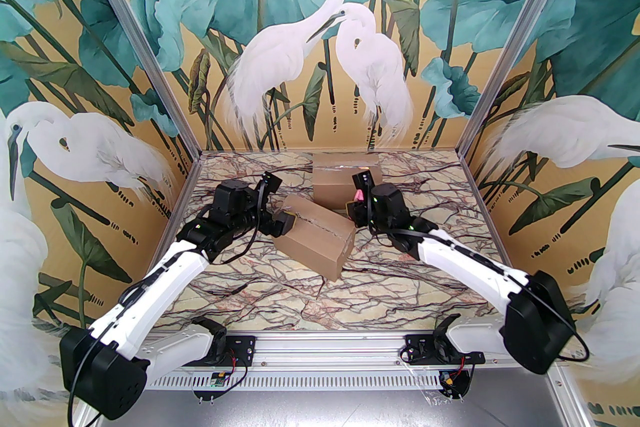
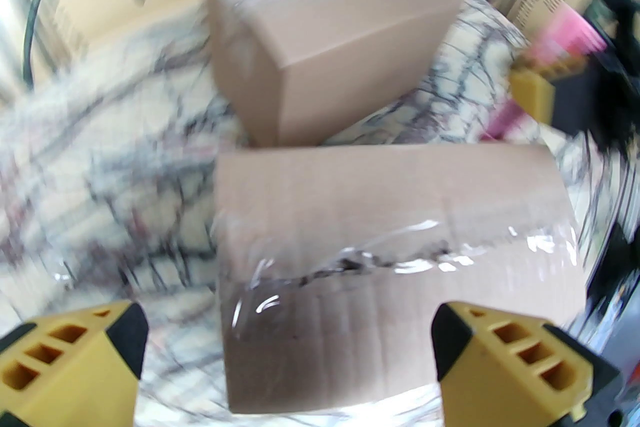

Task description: Unpack the express box

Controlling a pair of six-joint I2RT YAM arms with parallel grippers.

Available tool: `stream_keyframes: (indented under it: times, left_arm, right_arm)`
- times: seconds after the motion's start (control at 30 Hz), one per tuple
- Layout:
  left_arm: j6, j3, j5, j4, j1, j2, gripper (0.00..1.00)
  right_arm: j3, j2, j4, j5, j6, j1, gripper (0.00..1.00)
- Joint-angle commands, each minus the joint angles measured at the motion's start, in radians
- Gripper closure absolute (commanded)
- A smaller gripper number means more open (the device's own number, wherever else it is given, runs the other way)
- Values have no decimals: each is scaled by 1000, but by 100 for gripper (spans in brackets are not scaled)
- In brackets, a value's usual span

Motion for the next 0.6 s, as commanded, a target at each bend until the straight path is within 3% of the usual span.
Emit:
stream_keyframes:
  times: [0.0,0.13,0.37,0.57]
  left_arm:
    - [350,-27,117,-4,-64,-46,1]
    - [565,-29,195,-37,-137,-44,0]
    - [768,3,105,-33,-307,81,0]
    - [778,55,79,32,-374,225,0]
  right_arm:
    - [79,26,-56,48,-7,-5,100]
    - [84,-20,-139,95,-5,-35,100]
    - [-17,-211,-246,100,52,-67,100]
    - [-102,-333,-276,83,142,-67,100]
